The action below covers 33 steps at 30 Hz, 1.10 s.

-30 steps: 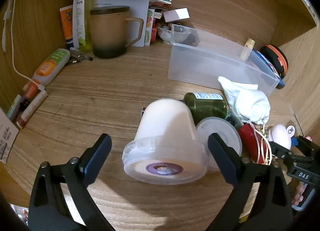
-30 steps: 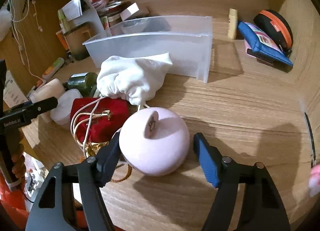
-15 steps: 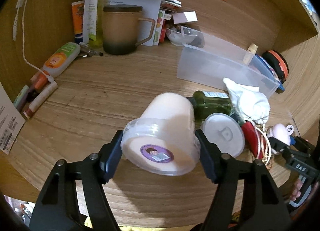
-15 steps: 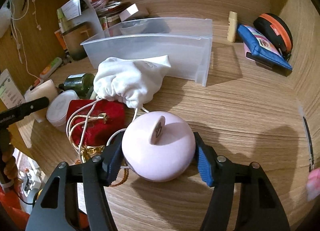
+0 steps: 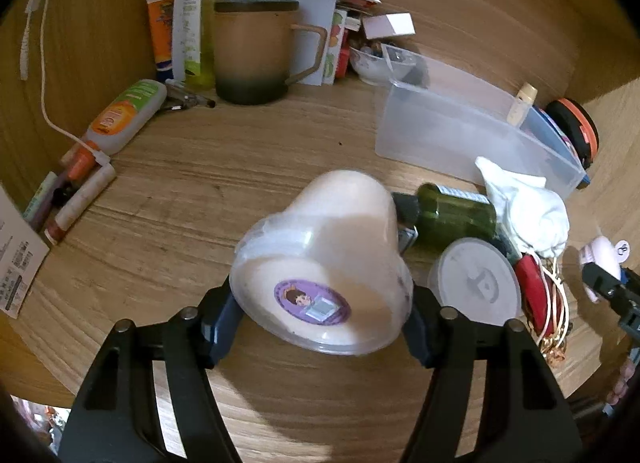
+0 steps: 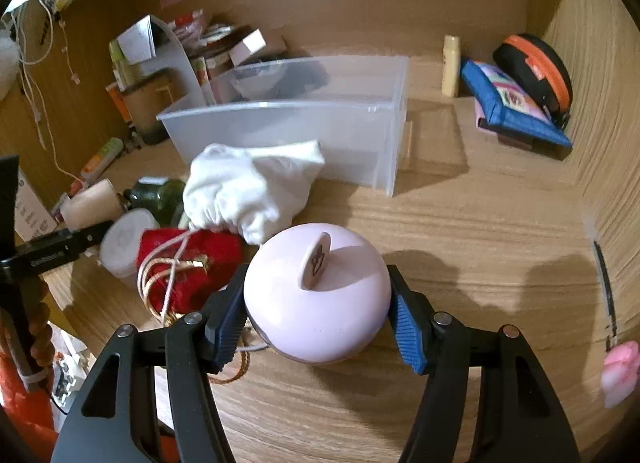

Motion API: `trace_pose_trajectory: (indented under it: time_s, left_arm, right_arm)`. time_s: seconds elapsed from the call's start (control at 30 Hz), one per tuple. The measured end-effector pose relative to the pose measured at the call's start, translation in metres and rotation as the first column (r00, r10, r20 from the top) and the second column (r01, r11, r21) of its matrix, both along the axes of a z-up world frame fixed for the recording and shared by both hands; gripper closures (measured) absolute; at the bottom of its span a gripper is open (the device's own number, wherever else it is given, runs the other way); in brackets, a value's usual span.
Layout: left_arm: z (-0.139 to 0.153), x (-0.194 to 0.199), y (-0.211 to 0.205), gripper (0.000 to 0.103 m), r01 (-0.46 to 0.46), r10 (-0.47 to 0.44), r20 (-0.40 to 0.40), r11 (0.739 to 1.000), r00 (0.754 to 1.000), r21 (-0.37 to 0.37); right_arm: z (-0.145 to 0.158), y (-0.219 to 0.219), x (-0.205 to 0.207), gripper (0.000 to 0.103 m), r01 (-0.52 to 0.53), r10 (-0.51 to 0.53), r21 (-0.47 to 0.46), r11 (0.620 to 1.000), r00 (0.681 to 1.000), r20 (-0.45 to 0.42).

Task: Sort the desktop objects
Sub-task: 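Lift the pink round container with the right gripper while the left gripper lifts the white tub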

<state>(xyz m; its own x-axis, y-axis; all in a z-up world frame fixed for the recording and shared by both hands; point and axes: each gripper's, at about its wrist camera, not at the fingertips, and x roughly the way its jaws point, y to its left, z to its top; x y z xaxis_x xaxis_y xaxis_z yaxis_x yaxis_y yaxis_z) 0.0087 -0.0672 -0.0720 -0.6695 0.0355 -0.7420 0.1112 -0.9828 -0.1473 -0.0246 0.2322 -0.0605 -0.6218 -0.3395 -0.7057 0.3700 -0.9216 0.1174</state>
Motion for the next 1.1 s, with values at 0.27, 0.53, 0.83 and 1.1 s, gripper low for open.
trace_pose_trajectory:
  time_s: [0.27, 0.53, 0.83, 1.1]
  left_arm:
    - [0.027, 0.005, -0.008, 0.041, -0.015, 0.016, -0.077, 1.0, 0.997, 0.005]
    - [0.037, -0.003, -0.013, 0.048, -0.005, 0.006, -0.093, 1.0, 0.996, 0.011]
    - [0.028, -0.018, -0.021, 0.048, 0.022, -0.018, -0.046, 0.996, 0.999, 0.085]
    - [0.021, -0.044, -0.018, 0.039, 0.059, -0.061, 0.021, 0.994, 0.998, 0.094]
  right_arm:
    - [0.019, 0.008, -0.007, 0.043, 0.0, -0.001, -0.047, 0.999, 1.0, -0.027]
    - [0.031, 0.009, -0.013, 0.043, -0.004, 0.0, -0.068, 0.998, 0.998, -0.056]
    - [0.03, 0.009, -0.016, 0.043, -0.004, 0.0, -0.079, 0.997, 0.999, -0.043]
    - [0.027, 0.009, -0.017, 0.043, -0.001, -0.002, -0.076, 0.997, 0.999, -0.041]
